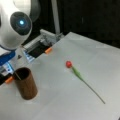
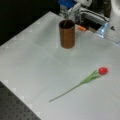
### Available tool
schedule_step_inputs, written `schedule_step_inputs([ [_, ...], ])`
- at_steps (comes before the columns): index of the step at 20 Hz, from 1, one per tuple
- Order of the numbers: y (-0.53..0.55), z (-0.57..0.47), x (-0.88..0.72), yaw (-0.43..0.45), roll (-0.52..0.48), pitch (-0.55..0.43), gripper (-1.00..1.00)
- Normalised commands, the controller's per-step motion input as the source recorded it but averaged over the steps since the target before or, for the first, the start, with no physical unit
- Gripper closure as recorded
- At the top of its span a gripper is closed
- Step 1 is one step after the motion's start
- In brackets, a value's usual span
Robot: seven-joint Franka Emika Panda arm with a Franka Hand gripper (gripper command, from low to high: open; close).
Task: Flower insertion into a vase
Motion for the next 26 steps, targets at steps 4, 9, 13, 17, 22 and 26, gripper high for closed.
schedule_step_inputs([
  [4,-0.03,-0.16,0.45,-0.021,0.014,0.164,1.0],
  [9,0.05,-0.23,0.55,-0.059,0.044,0.146,1.0],
  [13,0.11,-0.21,0.57,-0.092,0.059,0.126,1.0],
  [17,0.09,-0.2,0.53,-0.132,0.043,0.106,1.0],
  [22,0.06,-0.16,0.42,-0.174,0.034,0.073,-1.0],
  [26,0.04,-0.07,0.33,-0.187,0.04,0.029,-1.0],
])
